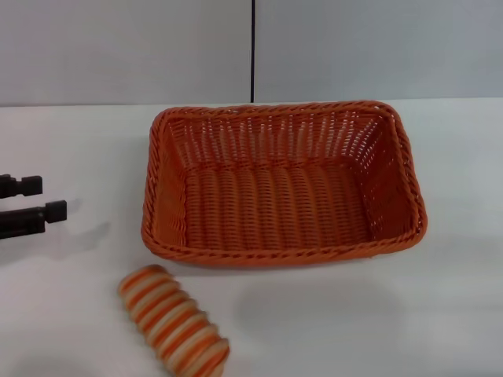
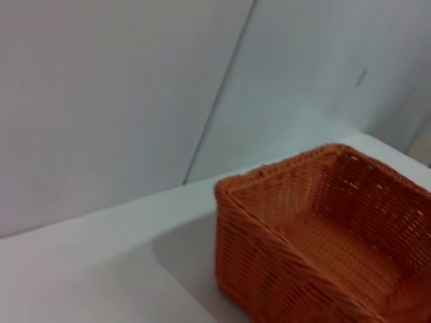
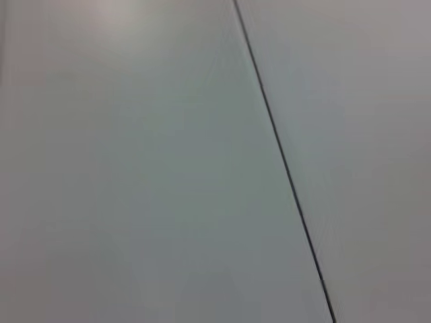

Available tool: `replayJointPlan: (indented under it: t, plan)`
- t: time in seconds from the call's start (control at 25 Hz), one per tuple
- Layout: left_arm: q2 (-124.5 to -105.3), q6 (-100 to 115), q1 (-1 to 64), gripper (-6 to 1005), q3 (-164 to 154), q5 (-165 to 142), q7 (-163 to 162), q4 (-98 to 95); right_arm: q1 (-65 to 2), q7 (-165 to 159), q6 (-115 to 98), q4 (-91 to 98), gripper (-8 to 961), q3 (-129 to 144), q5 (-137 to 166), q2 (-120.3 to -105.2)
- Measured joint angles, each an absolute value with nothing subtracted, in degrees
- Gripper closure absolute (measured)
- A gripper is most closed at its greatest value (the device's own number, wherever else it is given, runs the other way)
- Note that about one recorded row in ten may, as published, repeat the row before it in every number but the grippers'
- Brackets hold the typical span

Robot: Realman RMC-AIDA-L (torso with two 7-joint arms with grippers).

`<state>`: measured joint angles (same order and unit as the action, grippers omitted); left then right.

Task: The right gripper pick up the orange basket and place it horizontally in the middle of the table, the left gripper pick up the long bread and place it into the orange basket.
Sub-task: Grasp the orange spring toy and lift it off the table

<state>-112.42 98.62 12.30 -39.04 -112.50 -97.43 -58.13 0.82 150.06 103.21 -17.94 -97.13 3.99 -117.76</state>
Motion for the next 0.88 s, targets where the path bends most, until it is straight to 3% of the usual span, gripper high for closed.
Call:
replayJointPlan:
  t: [0.08,0.28,0.44,0.64,0.88]
  plan:
    - [-112.11,100.9,12.9,235,-39.1,-113.9,-98.4,-59.3,1.3,150.1,103.7,-19.1,379,-97.2,4.2,-117.50]
    - [-112.27,106.0,13.7,234,-38.8,-118.1,-101.8,-63.4,1.9,150.7,103.9,-19.5,379,-98.1,4.2,-118.83]
    - [-113.72,105.2,13.6,230,-38.5,-120.5,-101.9,-63.3,1.4,150.8,104.0,-18.4,379,-96.7,4.3,-119.09]
    - [-117.37,100.9,14.8,225,-38.8,-125.0,-100.3,-61.3,0.7,151.5,104.0,-18.2,379,-93.6,4.3,-119.37]
    - [-117.69,98.2,16.7,224,-39.4,-125.8,-99.9,-55.8,-1.9,152.2,104.0,-15.1,379,-92.7,4.0,-119.26]
